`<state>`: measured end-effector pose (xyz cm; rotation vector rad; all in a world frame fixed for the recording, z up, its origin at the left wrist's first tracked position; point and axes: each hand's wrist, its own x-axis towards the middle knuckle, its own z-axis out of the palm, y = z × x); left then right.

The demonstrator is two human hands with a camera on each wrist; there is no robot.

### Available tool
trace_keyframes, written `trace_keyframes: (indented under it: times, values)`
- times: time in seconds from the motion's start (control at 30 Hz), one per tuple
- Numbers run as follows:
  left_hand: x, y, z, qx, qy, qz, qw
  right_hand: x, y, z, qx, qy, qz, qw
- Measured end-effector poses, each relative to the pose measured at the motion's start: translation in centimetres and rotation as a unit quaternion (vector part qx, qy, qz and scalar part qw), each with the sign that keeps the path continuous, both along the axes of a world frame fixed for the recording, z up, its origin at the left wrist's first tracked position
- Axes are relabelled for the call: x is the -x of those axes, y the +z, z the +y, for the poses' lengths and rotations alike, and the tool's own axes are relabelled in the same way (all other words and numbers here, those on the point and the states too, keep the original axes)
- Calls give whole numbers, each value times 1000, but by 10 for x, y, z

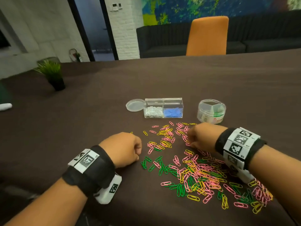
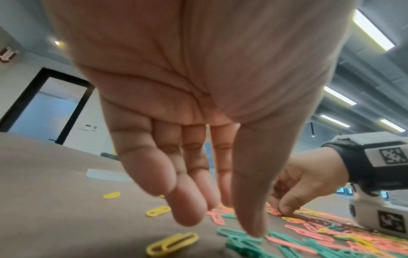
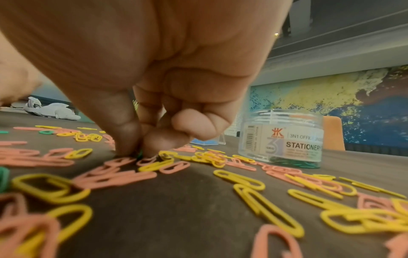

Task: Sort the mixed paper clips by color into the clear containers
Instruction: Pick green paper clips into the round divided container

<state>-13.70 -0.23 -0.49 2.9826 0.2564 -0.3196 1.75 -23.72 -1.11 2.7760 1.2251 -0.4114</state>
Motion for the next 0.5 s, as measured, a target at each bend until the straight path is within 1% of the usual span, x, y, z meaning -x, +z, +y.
trace_keyframes:
  times: [0.1,0.23,0.4,0.43,0.5]
  values:
    - [5,-1,-6,53,-41,6,998,2,-4,1,-19,-2,2,1000]
    - [4,-7,-12,28,-74,27,997,0,-1,-2,-76,-10,1,997]
    - [2,-10,-7,18,-93,10,995,-1,3,3,-166,17,-11,986]
    - [2,-10,-6,19,-96,10,995,-1,4,8,-166,22,-3,986]
    - [2,-10,-3,24,-91,-4,996,1,6,25,-137,43,20,990]
